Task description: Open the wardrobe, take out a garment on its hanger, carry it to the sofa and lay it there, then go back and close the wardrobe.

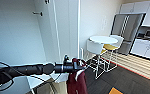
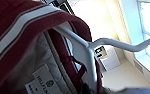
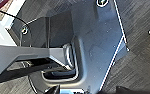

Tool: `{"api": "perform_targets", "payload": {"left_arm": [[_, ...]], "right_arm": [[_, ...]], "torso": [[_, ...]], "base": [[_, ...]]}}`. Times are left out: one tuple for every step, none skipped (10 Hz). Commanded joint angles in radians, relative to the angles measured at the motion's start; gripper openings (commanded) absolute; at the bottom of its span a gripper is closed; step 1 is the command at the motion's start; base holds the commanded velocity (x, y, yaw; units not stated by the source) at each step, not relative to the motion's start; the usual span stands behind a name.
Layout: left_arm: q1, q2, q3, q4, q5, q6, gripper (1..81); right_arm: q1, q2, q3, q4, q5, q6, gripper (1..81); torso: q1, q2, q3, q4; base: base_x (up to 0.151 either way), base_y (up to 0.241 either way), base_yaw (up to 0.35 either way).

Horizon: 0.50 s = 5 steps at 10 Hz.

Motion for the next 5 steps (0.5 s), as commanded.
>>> {"api": "perform_targets", "payload": {"left_arm": [[-0.177, 0.011, 0.027, 0.015, -0.060, 0.012, 1.0], [-0.175, 0.020, 0.024, 0.016, -0.060, 0.011, 1.0], [-0.174, 0.019, 0.025, 0.018, -0.060, 0.012, 1.0], [-0.174, 0.016, 0.029, 0.018, -0.060, 0.012, 1.0], [-0.174, 0.017, 0.029, 0.016, -0.060, 0.011, 1.0]], "right_arm": [[0.027, -0.012, 0.006, -0.013, -0.058, -0.003, 81.1], [0.027, -0.011, 0.006, -0.013, -0.060, -0.003, 81.1], [0.025, -0.011, 0.006, -0.013, -0.060, -0.003, 81.1], [0.025, -0.009, 0.005, -0.013, -0.060, -0.003, 81.1], [0.027, -0.008, 0.005, -0.012, -0.058, -0.003, 81.1]], "torso": [[0.000, 0.000, 0.000, 0.000], [0.000, 0.000, 0.000, 0.000], [0.000, 0.000, 0.000, 0.000], [0.000, 0.000, 0.000, 0.000], [0.000, 0.000, 0.000, 0.000]], "base": [[0.000, 0.000, -0.274], [0.000, 0.000, -0.275], [0.000, 0.000, -0.277], [0.000, 0.000, -0.277], [0.000, 0.000, -0.277]]}}
